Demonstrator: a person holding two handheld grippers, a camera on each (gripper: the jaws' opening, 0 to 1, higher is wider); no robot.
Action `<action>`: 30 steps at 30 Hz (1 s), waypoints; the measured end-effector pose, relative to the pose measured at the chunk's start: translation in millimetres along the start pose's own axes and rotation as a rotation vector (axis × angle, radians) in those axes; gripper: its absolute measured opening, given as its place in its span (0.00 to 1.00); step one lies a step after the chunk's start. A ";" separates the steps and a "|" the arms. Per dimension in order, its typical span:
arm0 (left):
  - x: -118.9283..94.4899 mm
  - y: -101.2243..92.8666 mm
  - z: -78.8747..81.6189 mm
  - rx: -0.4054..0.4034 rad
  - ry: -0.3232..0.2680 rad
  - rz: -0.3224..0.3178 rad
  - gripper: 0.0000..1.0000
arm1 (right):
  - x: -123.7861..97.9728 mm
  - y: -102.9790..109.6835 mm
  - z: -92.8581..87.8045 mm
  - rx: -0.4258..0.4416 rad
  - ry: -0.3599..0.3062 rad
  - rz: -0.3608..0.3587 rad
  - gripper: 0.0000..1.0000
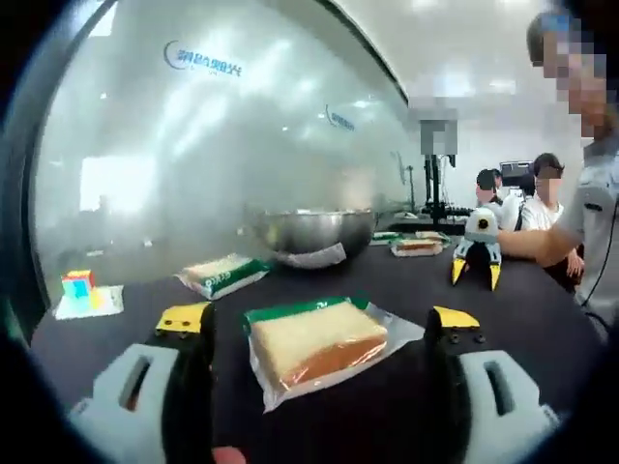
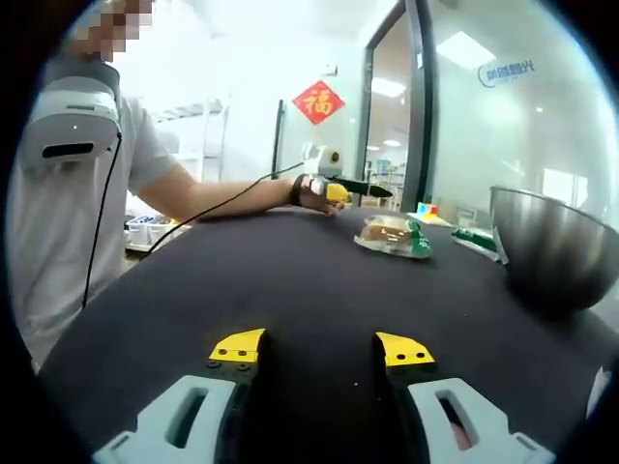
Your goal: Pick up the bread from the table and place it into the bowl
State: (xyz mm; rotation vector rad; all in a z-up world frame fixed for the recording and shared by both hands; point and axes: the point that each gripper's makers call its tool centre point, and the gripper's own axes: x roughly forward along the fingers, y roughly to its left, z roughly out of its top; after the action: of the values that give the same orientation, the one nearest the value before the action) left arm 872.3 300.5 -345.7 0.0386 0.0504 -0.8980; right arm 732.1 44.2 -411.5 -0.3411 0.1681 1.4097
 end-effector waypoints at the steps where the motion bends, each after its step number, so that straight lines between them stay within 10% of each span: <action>1: 0.7 1.2 -9.6 0.012 0.046 0.002 0.81 | 0.0 -0.1 -0.1 0.001 0.000 0.000 0.40; 7: 5.5 4.5 -25.9 -0.007 0.088 -0.022 0.75 | 0.2 0.6 0.0 0.008 0.001 -0.002 0.40; 14: 2.7 14.1 -48.6 -0.005 0.203 0.034 0.18 | 0.4 0.4 -0.2 0.007 0.001 -0.003 0.40; 20: -0.9 12.0 -48.6 -0.003 0.212 0.036 0.13 | 0.1 0.2 -0.6 0.006 0.001 -0.003 0.40; 30: 20.7 -42.0 -48.6 0.036 0.251 -0.141 0.01 | 0.0 1.5 0.2 0.005 0.000 -0.003 0.40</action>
State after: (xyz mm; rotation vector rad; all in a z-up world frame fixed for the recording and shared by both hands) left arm 851.0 260.9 -395.9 0.1829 0.2738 -1.0316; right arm 730.6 44.5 -411.5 -0.3373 0.1712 1.4064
